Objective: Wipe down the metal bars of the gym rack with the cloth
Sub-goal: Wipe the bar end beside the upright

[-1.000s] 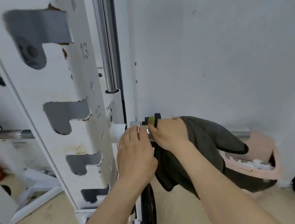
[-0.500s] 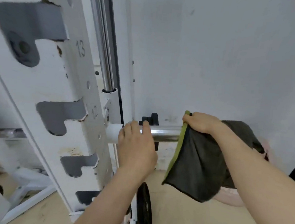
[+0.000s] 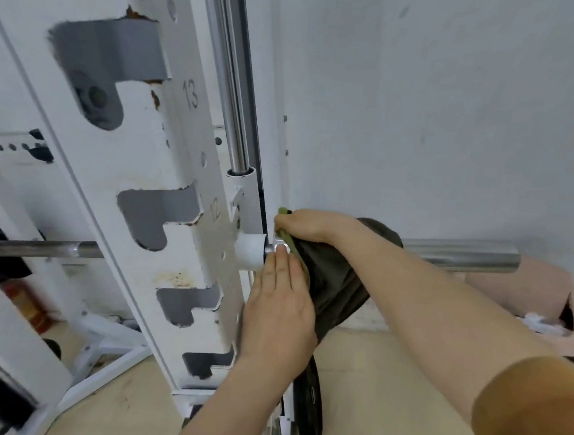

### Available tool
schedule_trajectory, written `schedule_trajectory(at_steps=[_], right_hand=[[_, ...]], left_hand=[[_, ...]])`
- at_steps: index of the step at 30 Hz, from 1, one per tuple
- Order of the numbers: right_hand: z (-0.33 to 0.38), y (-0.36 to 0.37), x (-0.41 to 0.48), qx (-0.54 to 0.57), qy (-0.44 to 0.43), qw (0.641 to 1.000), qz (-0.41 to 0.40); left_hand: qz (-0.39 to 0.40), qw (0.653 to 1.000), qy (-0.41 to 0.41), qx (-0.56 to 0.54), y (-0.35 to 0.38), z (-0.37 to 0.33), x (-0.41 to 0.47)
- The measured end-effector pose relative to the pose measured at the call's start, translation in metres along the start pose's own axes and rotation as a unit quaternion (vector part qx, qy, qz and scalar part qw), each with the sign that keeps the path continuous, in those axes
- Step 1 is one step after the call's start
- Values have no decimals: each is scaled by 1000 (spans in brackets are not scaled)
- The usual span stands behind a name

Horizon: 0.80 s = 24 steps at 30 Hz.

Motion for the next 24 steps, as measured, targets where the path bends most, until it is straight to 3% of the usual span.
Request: schedule_trajectory(at_steps=[2, 5, 7, 8, 10, 11, 13, 16, 18, 19, 20, 22, 23, 24], right_hand=[[-37, -27, -15, -63, 51, 997, -8], [-77, -55, -36, -69, 119, 990, -42], [-79, -42, -42, -115, 83, 984, -110], [-79, -27, -42, -165, 45, 969, -180], [-85, 4, -58, -254, -56, 906, -333], [-94, 15, -68, -264, -90, 886, -369], [-129, 15, -86, -247, -119, 871, -408], [-178, -18, -108, -187, -55, 849, -491], [-202, -38, -115, -68, 25, 826, -559], [-209, -43, -114, 51, 66, 802, -591], [-210, -45, -114, 220, 98, 747, -620], [-193, -41, -113, 574, 103, 542, -606], [-183, -37, -111, 687, 91, 444, -568], [-176, -34, -108, 750, 78, 370, -543]], left_hand=[[8, 1000, 11, -1, -1, 4, 0], [20, 1000, 13, -8, -9, 3, 1], [2, 1000, 3, -16, -15, 0, 9], [-12, 1000, -2, -21, -17, -1, 15], [-19, 1000, 6, -21, -16, -5, 28], [-10, 1000, 16, -16, -12, -9, 34], [9, 1000, 27, 3, -4, -17, 38], [8, 999, 29, 29, 3, -22, 33], [20, 999, 30, 30, 2, -20, 33], [23, 999, 29, 30, 0, -20, 33], [24, 999, 27, 30, -2, -21, 34], [20, 999, 24, 22, -5, -23, 34], [18, 999, 24, 20, -7, -23, 34], [17, 999, 26, 22, -7, -22, 34]])
Point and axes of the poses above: each hand's wrist, its own x-axis towards the middle knuckle, its own y-axis out of the palm, z = x × y, the point moved 1 cm from there along x, towards the middle knuckle, and after that the axes turned 9 degrees about x, right-handed, at the moved point
